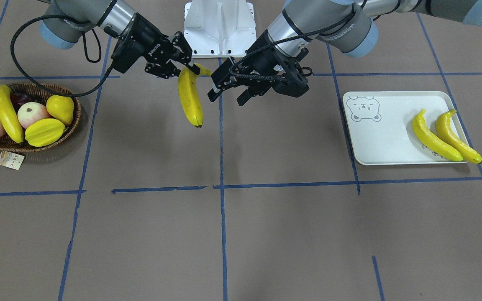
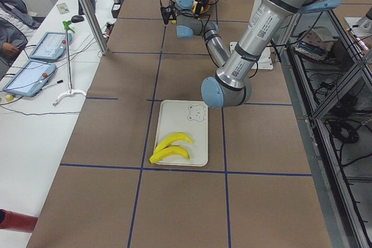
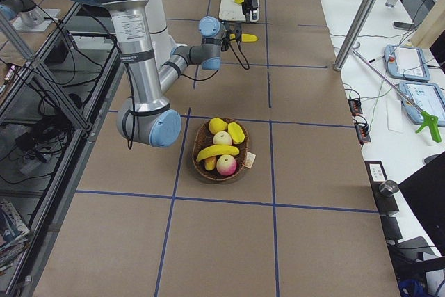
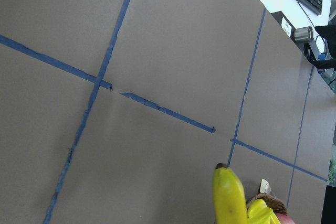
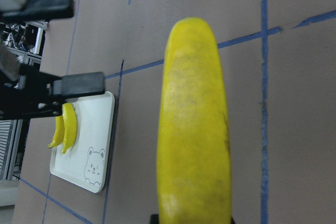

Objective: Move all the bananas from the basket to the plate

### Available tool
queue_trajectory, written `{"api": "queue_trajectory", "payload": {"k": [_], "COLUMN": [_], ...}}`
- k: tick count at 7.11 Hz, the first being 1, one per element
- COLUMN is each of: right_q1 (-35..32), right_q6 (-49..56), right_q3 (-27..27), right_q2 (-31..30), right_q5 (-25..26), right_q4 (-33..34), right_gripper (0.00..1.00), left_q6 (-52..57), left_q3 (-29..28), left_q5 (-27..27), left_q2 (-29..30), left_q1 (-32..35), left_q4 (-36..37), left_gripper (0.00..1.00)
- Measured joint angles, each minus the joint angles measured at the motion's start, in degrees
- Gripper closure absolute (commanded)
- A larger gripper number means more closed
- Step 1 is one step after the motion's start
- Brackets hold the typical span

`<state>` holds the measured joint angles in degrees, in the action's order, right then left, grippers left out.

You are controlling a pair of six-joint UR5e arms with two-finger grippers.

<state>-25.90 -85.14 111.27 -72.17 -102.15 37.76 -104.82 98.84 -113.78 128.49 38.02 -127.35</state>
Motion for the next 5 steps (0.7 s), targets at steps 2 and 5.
{"api": "queue_trajectory", "payload": {"k": [2, 5], "right_q1": [3.5, 4.3], "right_q6": [-0.1, -0.1], "right_q3": [-0.1, 0.0], "right_q2": [2.1, 2.5], "right_q5": [5.3, 6.9], "right_q4": [0.0, -0.1], "right_gripper": [0.87, 0.85], "left_q6": [-1.2, -1.4], "left_q3": [-1.7, -2.2], "left_q5": [0.5, 2.4], "left_q2": [1.0, 0.9], "left_q1": [-0.8, -3.0], "left_q4": [0.0, 0.1], "left_gripper": [0.12, 0.48]}}
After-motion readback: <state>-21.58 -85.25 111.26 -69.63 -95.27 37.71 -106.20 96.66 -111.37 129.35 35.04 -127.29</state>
